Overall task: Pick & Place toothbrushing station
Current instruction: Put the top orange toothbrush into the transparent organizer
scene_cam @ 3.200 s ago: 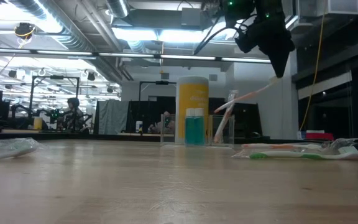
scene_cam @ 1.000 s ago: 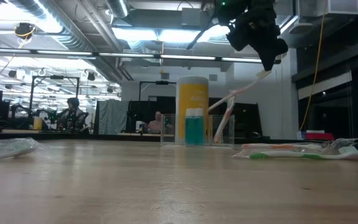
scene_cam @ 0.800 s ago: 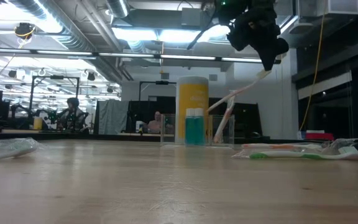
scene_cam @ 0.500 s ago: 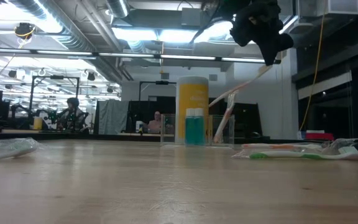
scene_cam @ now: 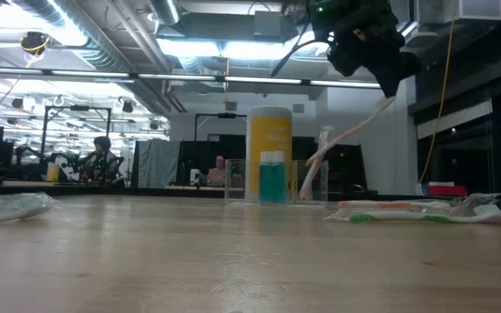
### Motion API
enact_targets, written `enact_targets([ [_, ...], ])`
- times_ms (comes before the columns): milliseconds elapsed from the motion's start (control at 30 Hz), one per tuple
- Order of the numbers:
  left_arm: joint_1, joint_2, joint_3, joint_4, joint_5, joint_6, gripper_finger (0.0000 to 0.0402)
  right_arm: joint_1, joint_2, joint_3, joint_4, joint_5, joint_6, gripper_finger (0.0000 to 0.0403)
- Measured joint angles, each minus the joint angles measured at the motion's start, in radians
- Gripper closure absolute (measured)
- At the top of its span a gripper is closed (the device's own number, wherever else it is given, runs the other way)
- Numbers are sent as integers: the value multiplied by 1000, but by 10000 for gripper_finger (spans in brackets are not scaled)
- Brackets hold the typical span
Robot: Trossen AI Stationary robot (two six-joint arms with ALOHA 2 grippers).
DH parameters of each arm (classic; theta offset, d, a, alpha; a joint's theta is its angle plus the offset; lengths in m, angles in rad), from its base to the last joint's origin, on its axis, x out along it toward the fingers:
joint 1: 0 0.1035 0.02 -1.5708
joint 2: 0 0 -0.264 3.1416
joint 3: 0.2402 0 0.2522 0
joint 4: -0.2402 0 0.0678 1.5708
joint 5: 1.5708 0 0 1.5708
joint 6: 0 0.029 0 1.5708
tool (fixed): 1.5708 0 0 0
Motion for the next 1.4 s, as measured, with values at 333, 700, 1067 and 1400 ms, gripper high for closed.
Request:
enact_targets([
  [333, -14, 0, 0, 0, -17, 1, 207, -13, 18, 0, 0, -11, 4, 403],
  [700, -36, 0, 0, -7, -25, 1, 207, -44, 99, 0, 0, -29, -43, 403],
  [1067, -54, 0, 0, -63, -71, -52, 207, -101, 98, 177, 1, -40, -27, 403],
  [1400, -55, 0, 0, -63, -73, -52, 207, -116, 99, 180, 0, -111, -26, 381],
])
